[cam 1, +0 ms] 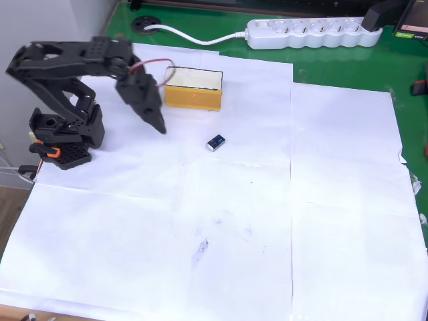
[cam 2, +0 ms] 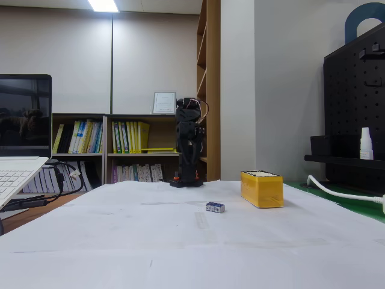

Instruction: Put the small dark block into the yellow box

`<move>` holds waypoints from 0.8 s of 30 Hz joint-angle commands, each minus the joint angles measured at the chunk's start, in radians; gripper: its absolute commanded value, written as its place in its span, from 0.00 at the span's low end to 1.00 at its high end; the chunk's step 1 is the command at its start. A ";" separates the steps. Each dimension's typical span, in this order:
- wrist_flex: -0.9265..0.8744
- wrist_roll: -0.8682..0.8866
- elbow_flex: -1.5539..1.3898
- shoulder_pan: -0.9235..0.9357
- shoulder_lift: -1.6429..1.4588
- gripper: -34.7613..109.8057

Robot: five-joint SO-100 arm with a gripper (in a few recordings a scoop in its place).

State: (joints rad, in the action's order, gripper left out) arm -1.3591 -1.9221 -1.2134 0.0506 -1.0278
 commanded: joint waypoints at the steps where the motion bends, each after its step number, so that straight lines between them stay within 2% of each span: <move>1: 0.021 -0.265 -0.213 0.009 -0.147 0.24; 6: 0.156 -0.258 -0.244 0.003 -0.249 0.25; 10: 0.227 -0.305 -0.244 0.017 -0.304 0.33; 17: 0.245 -0.347 -0.336 0.008 -0.436 0.40; 24: 0.279 -0.347 -0.439 -0.011 -0.563 0.42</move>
State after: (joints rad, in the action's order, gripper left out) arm -1.0968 -1.9282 -1.5447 0.0353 -1.5831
